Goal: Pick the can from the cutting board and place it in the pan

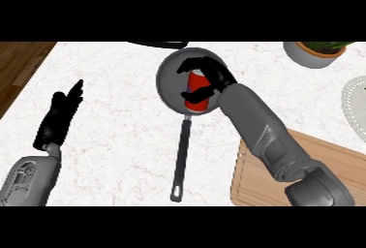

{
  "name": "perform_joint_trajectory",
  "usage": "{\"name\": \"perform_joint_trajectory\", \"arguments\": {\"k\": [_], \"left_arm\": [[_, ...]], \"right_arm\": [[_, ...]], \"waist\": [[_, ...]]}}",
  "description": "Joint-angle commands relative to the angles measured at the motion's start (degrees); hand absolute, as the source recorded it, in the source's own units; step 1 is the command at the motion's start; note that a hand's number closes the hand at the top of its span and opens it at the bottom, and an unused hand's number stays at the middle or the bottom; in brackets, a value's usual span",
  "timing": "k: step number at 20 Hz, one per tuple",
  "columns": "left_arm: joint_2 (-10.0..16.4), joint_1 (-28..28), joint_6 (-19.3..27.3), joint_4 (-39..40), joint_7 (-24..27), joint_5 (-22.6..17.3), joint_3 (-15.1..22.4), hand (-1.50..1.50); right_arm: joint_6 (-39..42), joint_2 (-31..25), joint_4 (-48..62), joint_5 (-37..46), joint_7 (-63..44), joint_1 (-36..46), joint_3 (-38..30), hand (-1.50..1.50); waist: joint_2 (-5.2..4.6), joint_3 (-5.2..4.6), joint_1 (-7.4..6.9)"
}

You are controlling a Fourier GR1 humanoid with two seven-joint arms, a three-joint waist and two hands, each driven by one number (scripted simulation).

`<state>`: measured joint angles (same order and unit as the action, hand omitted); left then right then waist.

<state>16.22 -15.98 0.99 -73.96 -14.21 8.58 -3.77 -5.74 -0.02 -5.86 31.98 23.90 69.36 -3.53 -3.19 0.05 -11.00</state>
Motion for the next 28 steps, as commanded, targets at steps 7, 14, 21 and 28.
{"name": "perform_joint_trajectory", "arguments": {"k": [7, 14, 21, 28], "left_arm": [[-0.7, -1.0, -0.8, 1.3, 0.9, 0.4, 1.1, 0.00], [-0.9, -3.3, 0.3, 2.2, -1.2, 0.5, 0.3, 0.00], [1.8, 1.4, 0.4, 2.1, 1.6, -0.6, -3.1, 0.00], [3.7, 2.8, -0.4, 2.1, 0.9, -1.5, -5.1, 0.00]], "right_arm": [[-1.0, 0.0, 0.6, -7.1, 5.2, -0.9, -4.3, -1.50], [-3.6, 0.0, 0.3, -13.2, 9.5, -0.3, -8.5, -1.50], [-4.2, -2.0, 0.4, -15.9, 6.0, 1.2, -11.6, -1.50], [4.3, -11.9, -0.5, -18.5, 6.5, 0.1, -14.4, -1.50]], "waist": [[-0.44, 0.12, -2.90], [0.19, 0.11, -0.49], [0.84, -0.02, 3.83], [1.16, 0.05, 5.98]]}}
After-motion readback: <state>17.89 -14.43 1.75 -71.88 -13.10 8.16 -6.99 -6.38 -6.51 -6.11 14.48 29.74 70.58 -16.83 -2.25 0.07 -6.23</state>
